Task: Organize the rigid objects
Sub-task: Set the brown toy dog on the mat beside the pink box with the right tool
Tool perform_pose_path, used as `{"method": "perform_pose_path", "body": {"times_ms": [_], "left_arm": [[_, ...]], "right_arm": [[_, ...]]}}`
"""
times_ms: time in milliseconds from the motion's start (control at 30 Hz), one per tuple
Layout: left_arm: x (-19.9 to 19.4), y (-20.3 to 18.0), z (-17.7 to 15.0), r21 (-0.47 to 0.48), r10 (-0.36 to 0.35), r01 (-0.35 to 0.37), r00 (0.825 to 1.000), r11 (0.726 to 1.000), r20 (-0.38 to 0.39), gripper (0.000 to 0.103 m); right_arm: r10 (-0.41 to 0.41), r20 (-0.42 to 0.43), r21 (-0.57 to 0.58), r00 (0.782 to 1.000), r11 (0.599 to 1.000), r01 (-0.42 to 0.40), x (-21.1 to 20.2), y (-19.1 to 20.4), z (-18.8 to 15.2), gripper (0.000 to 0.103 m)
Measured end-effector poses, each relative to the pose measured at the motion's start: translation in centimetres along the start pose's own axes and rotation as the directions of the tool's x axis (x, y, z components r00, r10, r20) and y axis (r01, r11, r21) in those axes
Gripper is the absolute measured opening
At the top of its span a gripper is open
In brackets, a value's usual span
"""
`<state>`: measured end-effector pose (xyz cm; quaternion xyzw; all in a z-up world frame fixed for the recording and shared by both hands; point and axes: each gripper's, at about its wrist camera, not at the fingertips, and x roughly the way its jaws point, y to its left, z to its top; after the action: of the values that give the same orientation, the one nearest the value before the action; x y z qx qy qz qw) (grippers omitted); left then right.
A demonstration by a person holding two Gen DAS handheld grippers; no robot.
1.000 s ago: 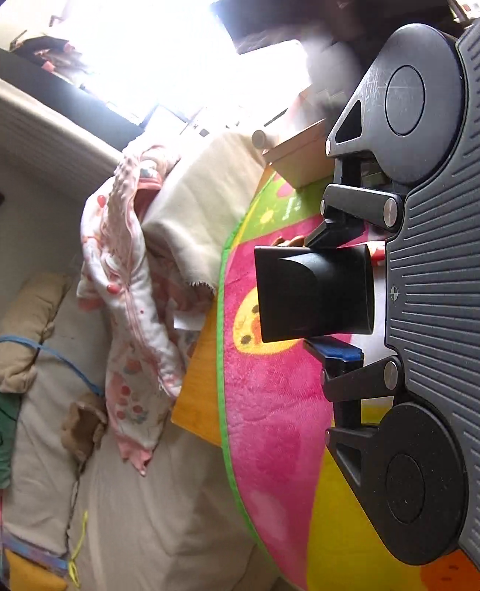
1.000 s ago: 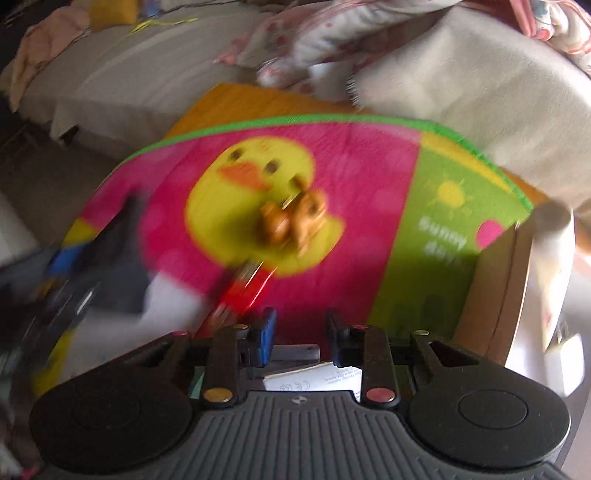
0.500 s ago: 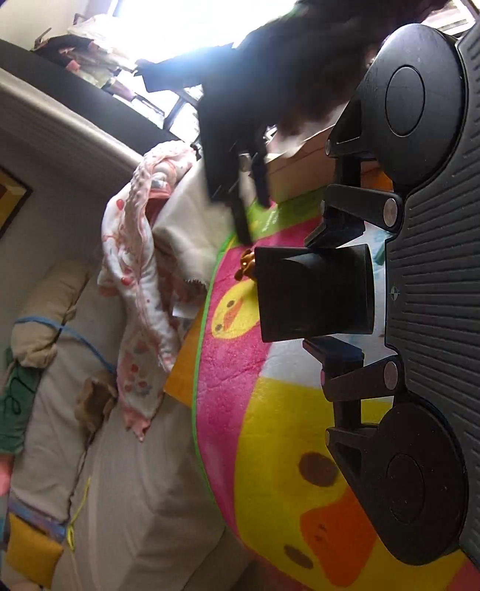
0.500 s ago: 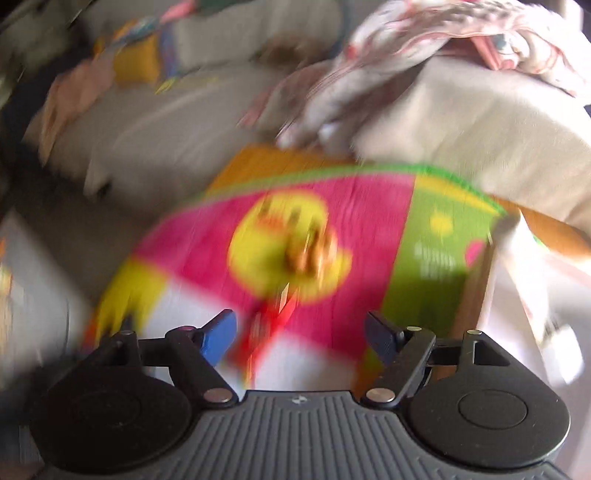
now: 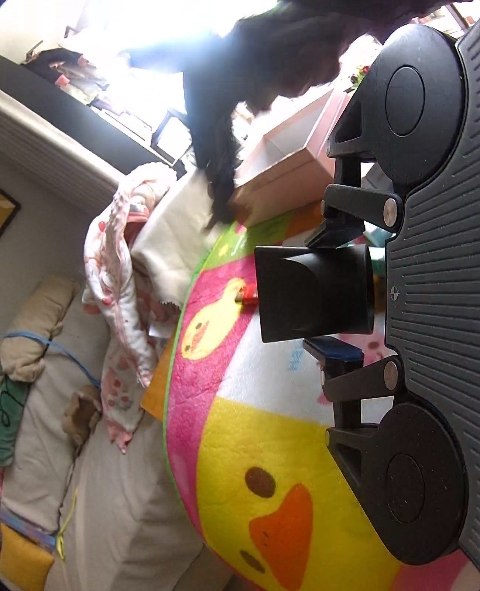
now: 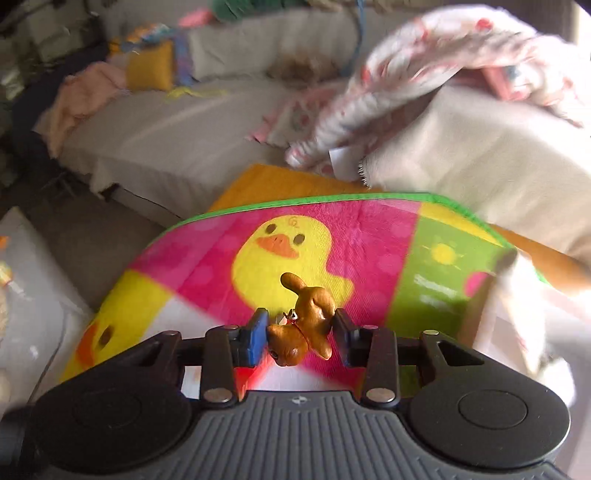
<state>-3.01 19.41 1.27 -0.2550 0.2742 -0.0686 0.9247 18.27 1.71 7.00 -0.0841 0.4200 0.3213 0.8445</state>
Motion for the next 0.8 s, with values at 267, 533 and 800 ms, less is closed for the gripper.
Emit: {"method": "perform_pose_path", "body": {"times_ms": [267, 533, 800], "left_arm": [[-0.5, -3.8, -0.5, 0.04, -0.022, 0.022, 1.0, 0.999, -0.009, 0.056], [-0.7, -9.5, -1.3, 0.126, -0.062, 0.068, 0.997, 0.99, -0.056, 0.056], [-0.3, -12.4, -5.1, 0.225, -0.058, 0.105, 0.976, 0.969, -0.209, 0.056]], "right_arm": [[0.019, 0.096, 0.028, 0.995, 0.999, -0.022, -13.0, -5.4, -11.8, 0.037], [-0.133, 0.073, 0.077, 0.988, 0.989, 0.128, -12.5, -9.6, -19.8, 0.043], [-0.037, 0.191, -0.101, 0.981, 0.993, 0.057, -18.8, -7.2, -27.3, 0.087]]}}
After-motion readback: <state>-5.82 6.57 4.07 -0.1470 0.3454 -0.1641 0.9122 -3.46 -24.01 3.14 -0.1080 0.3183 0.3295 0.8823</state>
